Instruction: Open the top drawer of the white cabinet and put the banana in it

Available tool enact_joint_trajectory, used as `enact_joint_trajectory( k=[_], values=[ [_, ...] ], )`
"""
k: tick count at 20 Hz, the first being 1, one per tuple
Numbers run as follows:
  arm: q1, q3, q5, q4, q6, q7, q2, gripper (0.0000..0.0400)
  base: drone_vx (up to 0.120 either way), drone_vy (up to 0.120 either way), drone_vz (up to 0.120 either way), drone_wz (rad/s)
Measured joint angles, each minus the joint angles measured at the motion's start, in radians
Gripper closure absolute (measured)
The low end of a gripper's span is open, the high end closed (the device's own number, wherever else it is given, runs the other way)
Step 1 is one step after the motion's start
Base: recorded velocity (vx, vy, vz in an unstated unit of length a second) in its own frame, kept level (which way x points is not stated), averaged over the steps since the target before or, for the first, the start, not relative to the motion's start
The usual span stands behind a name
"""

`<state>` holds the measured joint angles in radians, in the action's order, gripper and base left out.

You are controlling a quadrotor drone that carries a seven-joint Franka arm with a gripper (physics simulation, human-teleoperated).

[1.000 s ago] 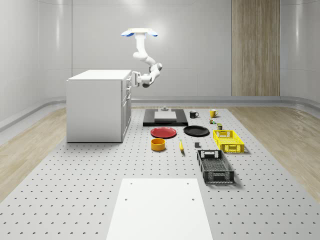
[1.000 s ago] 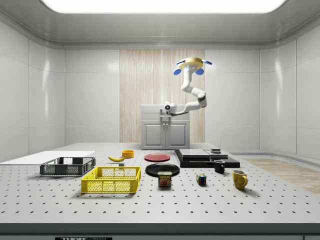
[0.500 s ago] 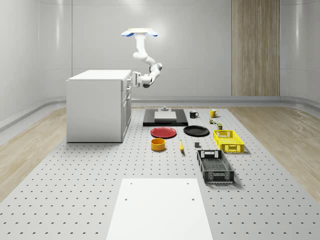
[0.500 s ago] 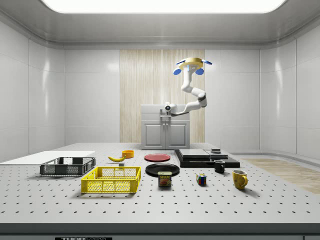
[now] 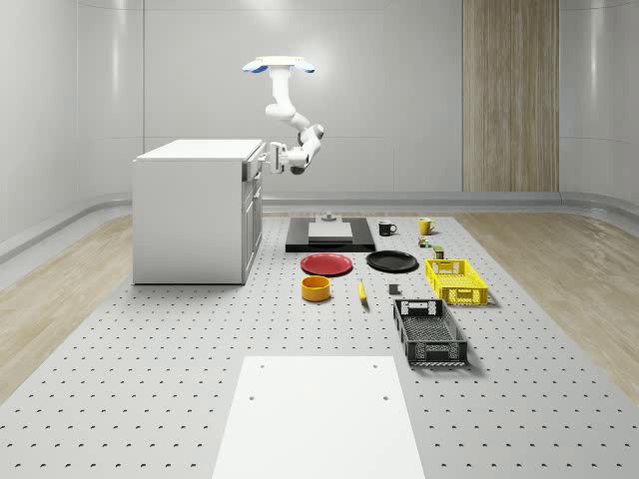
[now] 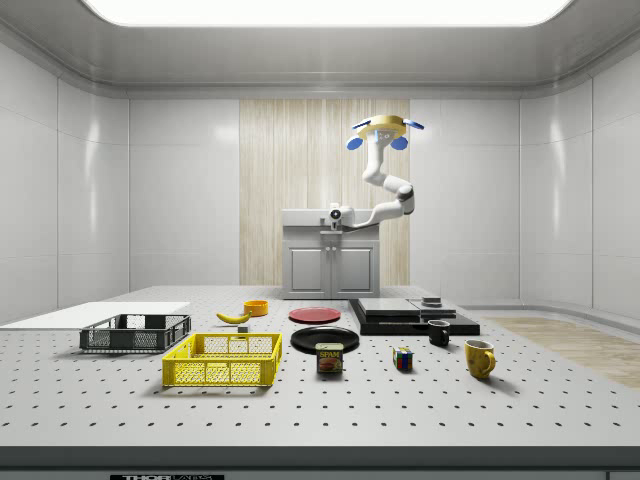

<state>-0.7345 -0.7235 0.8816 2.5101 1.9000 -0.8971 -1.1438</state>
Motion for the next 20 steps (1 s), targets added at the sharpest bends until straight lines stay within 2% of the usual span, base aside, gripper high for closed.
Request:
enact_joint_trajectory(
  k=[2,3,4,8,14,15,16,20],
  values=[
    [0.000,-0.019,-0.020,-0.008,-0.014,0.023,-0.007,0.0232,0.000,0.000,0.000,0.000],
    [0.005,-0.036,-0.019,-0.004,-0.022,0.078,0.004,0.0244,0.000,0.000,0.000,0.000],
    [0.015,-0.044,-0.016,-0.010,-0.040,0.087,0.013,0.0255,0.000,0.000,0.000,0.000],
    [0.025,-0.077,-0.045,-0.039,-0.084,0.058,0.004,0.0279,0.000,0.000,0.000,0.000],
    [0.026,-0.135,-0.104,-0.090,-0.148,0.017,-0.010,0.0269,0.000,0.000,0.000,0.000],
    [0.014,-0.135,-0.136,-0.109,-0.153,-0.059,-0.038,0.0191,0.000,0.000,0.000,0.000],
    [0.001,-0.159,-0.163,-0.108,-0.152,0.019,-0.048,0.0216,0.000,0.000,0.000,0.000],
    [-0.005,-0.200,-0.187,-0.148,-0.194,-0.003,-0.051,0.0266,0.000,0.000,0.000,0.000]
  ],
)
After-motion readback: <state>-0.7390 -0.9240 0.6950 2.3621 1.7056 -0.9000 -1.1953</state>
